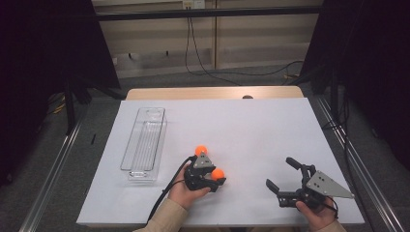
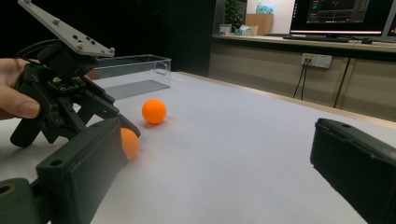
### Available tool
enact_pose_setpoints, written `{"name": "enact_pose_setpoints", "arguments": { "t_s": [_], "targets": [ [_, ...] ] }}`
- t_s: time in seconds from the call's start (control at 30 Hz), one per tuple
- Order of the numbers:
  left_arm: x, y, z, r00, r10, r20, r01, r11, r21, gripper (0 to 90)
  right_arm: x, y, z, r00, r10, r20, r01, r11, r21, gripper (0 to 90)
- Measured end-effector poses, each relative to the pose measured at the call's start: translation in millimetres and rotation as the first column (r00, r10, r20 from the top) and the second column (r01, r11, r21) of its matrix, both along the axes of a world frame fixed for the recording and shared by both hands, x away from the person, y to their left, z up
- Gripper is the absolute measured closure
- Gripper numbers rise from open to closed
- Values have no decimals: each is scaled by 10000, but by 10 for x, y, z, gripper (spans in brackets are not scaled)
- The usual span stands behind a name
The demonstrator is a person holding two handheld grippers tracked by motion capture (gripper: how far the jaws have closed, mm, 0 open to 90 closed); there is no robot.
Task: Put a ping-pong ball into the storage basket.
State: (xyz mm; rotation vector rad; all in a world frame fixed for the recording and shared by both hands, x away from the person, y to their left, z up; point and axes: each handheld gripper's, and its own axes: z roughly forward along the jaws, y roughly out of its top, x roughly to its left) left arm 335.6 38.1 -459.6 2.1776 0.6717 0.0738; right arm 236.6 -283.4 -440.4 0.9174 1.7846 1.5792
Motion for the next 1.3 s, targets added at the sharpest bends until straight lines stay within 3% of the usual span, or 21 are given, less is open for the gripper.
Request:
{"name": "enact_pose_setpoints", "arguments": {
  "t_s": [1.3],
  "targets": [
    [-15,-25,-7,10000,-6,-44,6,9998,181,508,-4,-1,4,10000,-35,15,35,10000,48,24]
  ]
}}
